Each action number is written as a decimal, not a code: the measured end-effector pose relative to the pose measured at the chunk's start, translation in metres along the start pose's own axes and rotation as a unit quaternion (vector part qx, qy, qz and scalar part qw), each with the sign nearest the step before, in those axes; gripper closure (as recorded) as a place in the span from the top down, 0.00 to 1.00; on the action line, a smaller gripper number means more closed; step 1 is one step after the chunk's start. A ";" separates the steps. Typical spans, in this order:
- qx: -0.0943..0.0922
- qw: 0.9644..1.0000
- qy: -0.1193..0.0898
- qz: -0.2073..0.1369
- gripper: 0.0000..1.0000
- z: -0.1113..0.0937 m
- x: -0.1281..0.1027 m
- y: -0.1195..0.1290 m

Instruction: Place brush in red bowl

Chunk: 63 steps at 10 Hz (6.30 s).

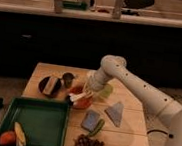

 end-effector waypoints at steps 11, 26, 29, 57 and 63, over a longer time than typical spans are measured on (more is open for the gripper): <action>0.020 0.998 0.028 0.043 0.30 0.015 0.007 -0.032; 0.017 0.998 0.020 0.054 0.80 0.022 0.005 -0.033; 0.019 0.999 0.018 0.047 0.80 0.022 0.003 -0.033; 0.030 0.999 0.014 0.027 0.80 0.014 0.003 -0.034; 0.029 0.999 0.014 0.026 0.80 0.015 0.003 -0.034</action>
